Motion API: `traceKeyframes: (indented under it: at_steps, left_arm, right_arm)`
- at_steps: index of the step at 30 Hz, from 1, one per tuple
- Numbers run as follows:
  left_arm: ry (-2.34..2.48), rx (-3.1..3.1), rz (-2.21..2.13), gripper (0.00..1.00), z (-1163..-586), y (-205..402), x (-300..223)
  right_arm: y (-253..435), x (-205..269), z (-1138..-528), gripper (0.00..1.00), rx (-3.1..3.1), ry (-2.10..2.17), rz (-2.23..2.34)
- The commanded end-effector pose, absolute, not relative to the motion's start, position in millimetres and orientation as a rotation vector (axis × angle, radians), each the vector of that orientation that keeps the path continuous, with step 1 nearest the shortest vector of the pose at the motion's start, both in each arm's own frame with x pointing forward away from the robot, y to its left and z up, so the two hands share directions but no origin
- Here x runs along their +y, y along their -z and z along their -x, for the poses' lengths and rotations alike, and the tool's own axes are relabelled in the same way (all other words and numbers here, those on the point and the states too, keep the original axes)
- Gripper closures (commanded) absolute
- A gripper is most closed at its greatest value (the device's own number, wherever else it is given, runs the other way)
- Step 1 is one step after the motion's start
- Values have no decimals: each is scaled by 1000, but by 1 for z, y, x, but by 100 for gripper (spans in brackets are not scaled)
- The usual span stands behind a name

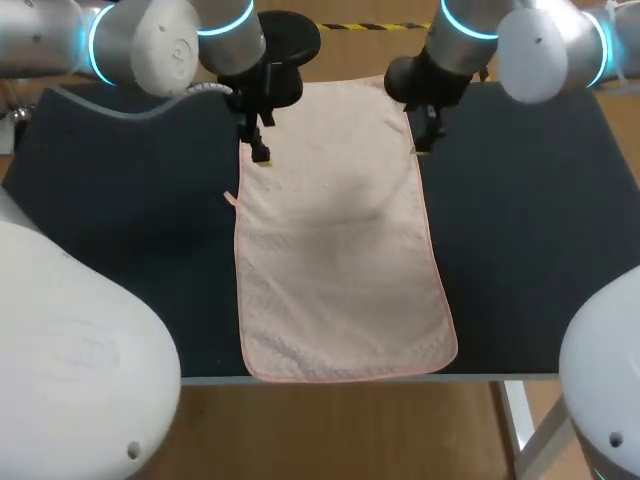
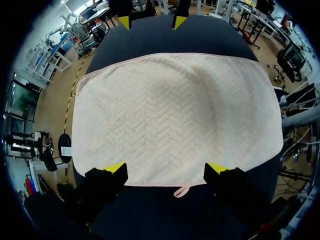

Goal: Fold the towel

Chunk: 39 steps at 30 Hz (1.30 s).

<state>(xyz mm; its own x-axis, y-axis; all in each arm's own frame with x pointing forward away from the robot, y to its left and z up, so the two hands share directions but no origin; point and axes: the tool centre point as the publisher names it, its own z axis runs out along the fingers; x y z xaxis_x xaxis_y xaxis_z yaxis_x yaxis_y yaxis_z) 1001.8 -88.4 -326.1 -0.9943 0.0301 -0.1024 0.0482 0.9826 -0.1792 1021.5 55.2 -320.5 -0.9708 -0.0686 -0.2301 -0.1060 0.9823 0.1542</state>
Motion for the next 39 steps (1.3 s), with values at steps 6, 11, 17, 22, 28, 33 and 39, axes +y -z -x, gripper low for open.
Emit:
traceKeyframes:
  at_steps: [6,11,17,22,28,33,39]
  left_arm:
    - [300,3074,-40,0,-1016,346,-89]
    - [300,3074,-40,0,-1016,346,-89]
    - [300,3074,-40,0,-1016,346,-89]
    - [285,3078,-91,0,-1017,361,-98]
    - [273,3107,-63,0,-1018,385,-94]
    - [222,3122,-48,0,-1015,395,-87]
    - [188,3124,-25,0,-1013,400,-80]
  right_arm:
    - [322,60,-1029,0,2916,-279,166]
    - [322,60,-1029,0,2916,-279,166]
    - [322,60,-1029,0,2916,-279,166]
    - [329,64,-1030,0,2925,-263,171]
    - [345,70,-1030,0,2953,-222,170]
    - [362,69,-1031,0,2979,-225,155]
    - [384,66,-1033,0,3010,-210,137]
